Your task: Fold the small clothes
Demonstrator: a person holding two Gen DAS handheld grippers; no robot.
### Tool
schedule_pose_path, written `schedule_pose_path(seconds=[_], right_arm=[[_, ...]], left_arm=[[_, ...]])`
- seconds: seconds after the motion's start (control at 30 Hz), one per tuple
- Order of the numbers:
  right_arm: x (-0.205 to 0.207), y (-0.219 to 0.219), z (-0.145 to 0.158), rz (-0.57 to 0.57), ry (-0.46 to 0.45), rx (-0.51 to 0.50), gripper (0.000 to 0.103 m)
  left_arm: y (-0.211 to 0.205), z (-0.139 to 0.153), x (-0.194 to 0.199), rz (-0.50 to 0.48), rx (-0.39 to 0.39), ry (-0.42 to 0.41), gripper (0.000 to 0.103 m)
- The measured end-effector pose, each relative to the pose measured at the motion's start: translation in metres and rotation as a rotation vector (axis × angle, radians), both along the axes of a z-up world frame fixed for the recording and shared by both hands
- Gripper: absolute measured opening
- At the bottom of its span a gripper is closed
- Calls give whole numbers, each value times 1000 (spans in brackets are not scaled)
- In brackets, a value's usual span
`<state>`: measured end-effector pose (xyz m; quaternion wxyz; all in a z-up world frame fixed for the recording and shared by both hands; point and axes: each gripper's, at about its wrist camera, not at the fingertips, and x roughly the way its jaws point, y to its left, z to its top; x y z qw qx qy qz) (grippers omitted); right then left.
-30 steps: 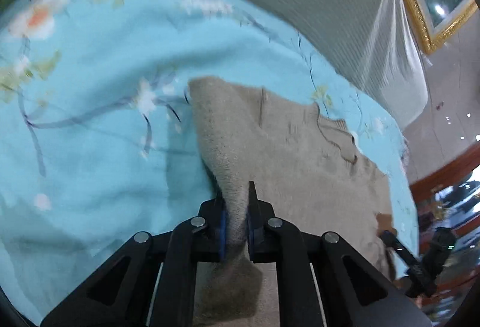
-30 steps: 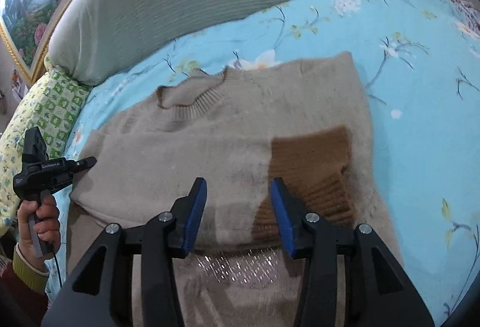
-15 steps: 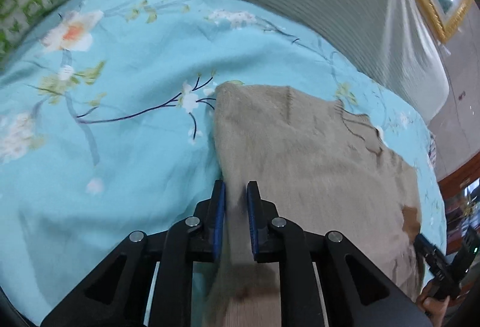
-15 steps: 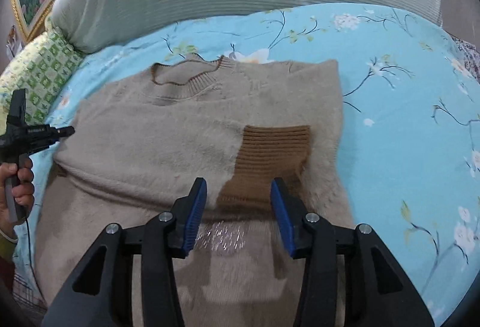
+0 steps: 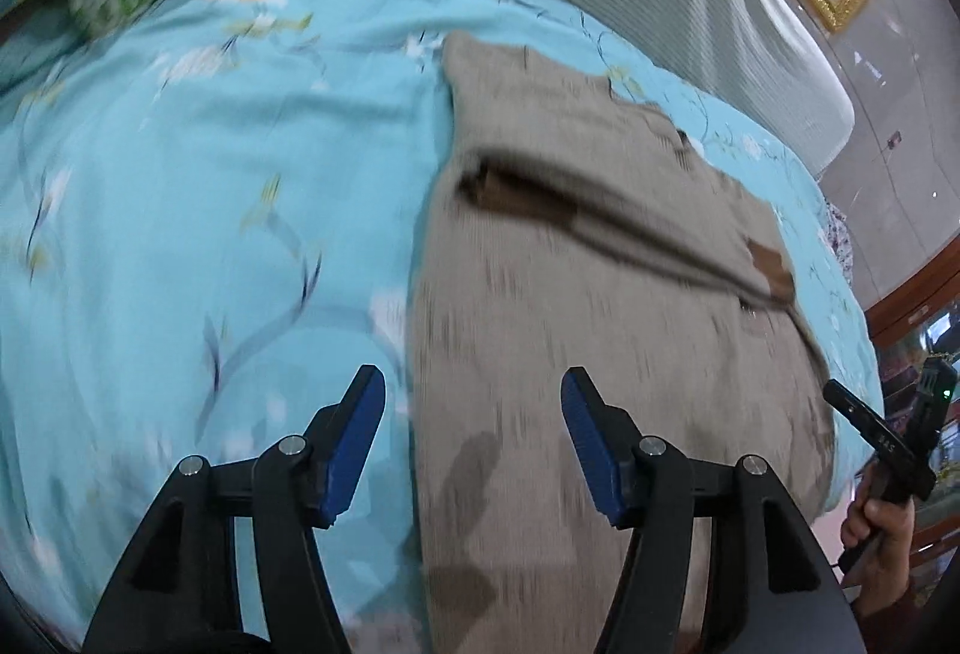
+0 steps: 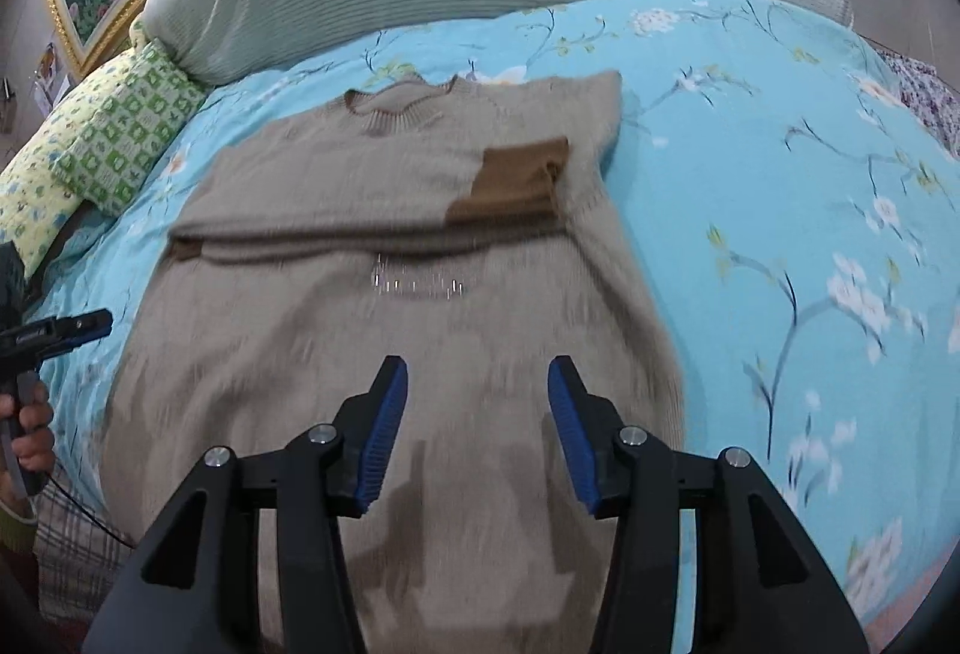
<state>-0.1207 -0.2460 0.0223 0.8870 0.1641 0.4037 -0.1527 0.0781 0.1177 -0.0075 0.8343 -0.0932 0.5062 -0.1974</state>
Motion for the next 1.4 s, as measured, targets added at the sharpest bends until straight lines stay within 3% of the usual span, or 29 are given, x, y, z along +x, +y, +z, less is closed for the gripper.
schedule_pose_path(seconds=[0.27, 0.5, 0.77, 0.9, 0.97, 1.0, 1.07, 1.13, 1.2, 1.23, 1.3, 1.4], right_arm=[[-42, 21, -7, 43, -4, 39, 50], [-90, 35, -25, 64, 17, 58, 50], [-147, 46, -40, 86, 27, 76, 50], [-159, 41, -61, 73, 43, 137, 50], [-158, 39, -75, 82, 41, 157, 50], [-156, 39, -81, 90, 43, 159, 50], [-150, 39, -95, 98, 62, 167, 50], [-146, 38, -103, 99, 59, 182, 50], [-141, 36, -108, 104, 46, 204, 46], [-138, 36, -107, 119, 35, 216, 28], [-141, 38, -102, 141, 10, 227, 10], [-153, 41, -91, 173, -25, 204, 9]], left_arm=[[5, -15, -69, -40, -28, 49, 62], [24, -39, -115, -19, -66, 89, 62], [19, -54, -153, -62, -69, 60, 70], [13, -60, -162, -79, -42, 44, 69], [9, -61, -167, -112, -18, 5, 62], [8, -63, -169, -127, 4, -8, 49], [10, -64, -169, -143, 14, -8, 38], [16, -65, -166, -143, -12, 7, 10], [20, -65, -163, -145, -40, 21, 8], [22, -63, -165, -152, -50, 12, 7], [27, -55, -170, -164, -88, -13, 7], [33, -53, -170, -160, -121, -19, 7]])
